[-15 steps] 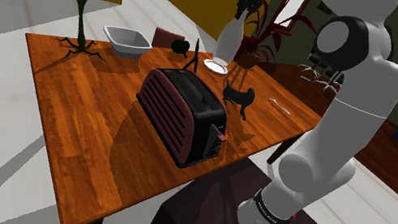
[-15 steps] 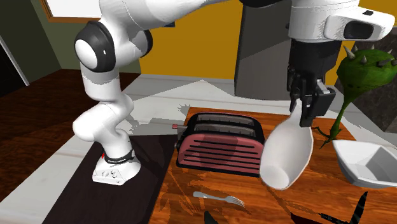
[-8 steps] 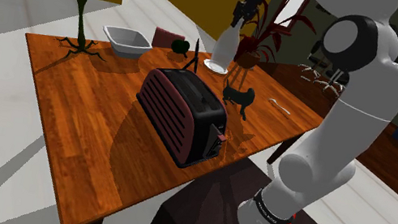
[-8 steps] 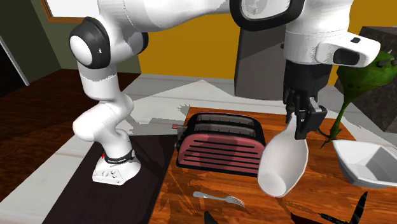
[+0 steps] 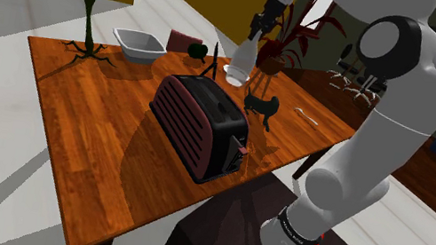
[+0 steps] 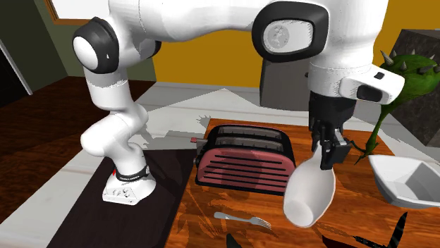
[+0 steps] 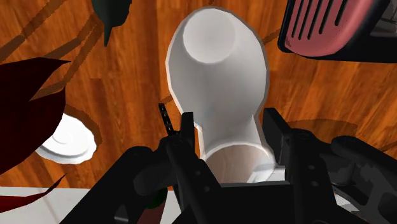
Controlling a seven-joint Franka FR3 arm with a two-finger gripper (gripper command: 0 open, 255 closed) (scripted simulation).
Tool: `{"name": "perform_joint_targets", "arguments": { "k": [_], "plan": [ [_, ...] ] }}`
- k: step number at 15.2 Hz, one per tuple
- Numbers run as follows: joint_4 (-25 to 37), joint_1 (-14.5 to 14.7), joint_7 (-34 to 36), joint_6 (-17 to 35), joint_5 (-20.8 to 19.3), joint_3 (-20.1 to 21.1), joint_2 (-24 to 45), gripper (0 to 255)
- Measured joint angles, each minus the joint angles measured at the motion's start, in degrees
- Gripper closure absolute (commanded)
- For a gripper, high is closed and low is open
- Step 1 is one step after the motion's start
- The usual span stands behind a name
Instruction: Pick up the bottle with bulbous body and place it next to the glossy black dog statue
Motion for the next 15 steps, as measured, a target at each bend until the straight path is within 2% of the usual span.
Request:
{"name": "perform_joint_targets", "arguments": {
  "k": [15],
  "plan": [
    [-12.08, 0.16, -0.44, 11.62, 0.15, 0.11, -0.45, 255]
  ]
}}
